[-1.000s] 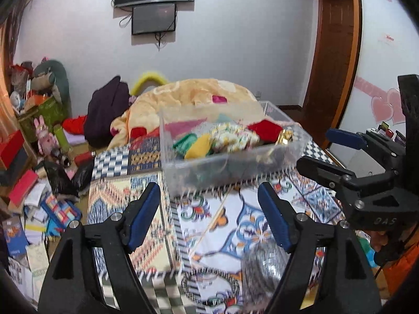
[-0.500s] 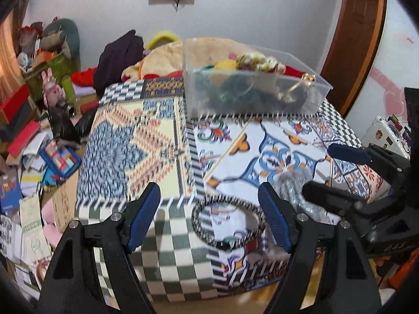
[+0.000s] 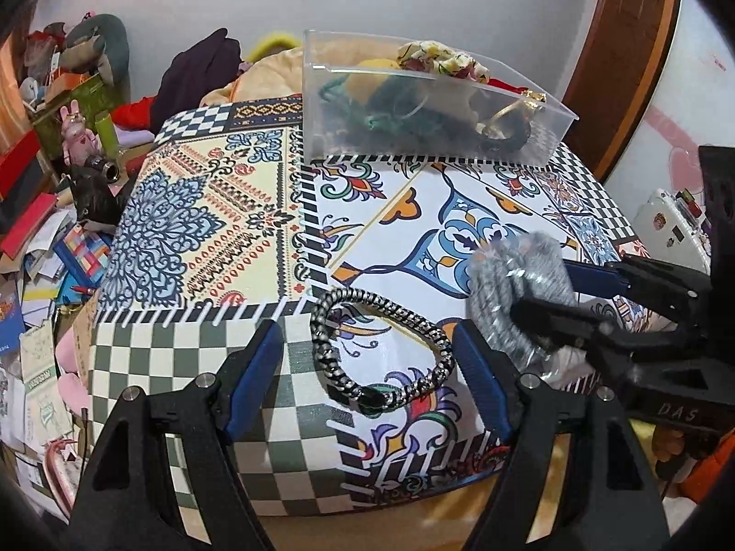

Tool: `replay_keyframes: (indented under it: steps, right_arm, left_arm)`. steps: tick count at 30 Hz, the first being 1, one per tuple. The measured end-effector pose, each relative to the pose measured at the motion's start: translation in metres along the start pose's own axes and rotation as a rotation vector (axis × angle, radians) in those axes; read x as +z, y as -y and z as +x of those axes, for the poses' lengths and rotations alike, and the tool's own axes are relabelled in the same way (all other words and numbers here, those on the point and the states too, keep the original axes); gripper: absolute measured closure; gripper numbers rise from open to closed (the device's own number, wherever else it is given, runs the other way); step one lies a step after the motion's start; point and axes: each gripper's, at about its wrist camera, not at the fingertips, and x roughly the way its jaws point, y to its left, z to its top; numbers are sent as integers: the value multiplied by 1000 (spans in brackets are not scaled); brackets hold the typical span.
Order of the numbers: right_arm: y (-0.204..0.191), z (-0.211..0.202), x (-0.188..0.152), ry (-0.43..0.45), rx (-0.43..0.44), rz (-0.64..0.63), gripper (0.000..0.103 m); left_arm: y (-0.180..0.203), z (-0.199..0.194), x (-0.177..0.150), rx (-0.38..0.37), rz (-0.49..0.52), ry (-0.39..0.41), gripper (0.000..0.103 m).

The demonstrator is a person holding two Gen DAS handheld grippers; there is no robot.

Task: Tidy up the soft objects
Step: 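Grasp the braided bracelet with the left tool while the right tool grasps the silver mesh bag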

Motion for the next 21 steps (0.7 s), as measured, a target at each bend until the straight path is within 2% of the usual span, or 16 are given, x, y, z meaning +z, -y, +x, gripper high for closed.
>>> replay_keyframes:
  steps: [4,7,9,12,15,21]
  right_arm:
    - [5,-7,1,22,-33,11,75]
    - [13,-13,2,38,-57,36,79]
    - [17,-17,2,47,-64,50,82]
    - [24,-23,3,63,-80,70,83]
    - [32,-30,4,82,-94,89,84]
    - [41,-42,11,122,-110,105,84]
  left_arm:
    - [3,0,-1,25,19,12,38]
    - [4,-1,0,19,28,14,55]
    - [3,-1,2,4,22,12,71]
    - [0,0,6,-17,1,7,84]
    - [0,-1,12,-33,-8,14,90]
    - [8,-10,29,-54,10,66,91]
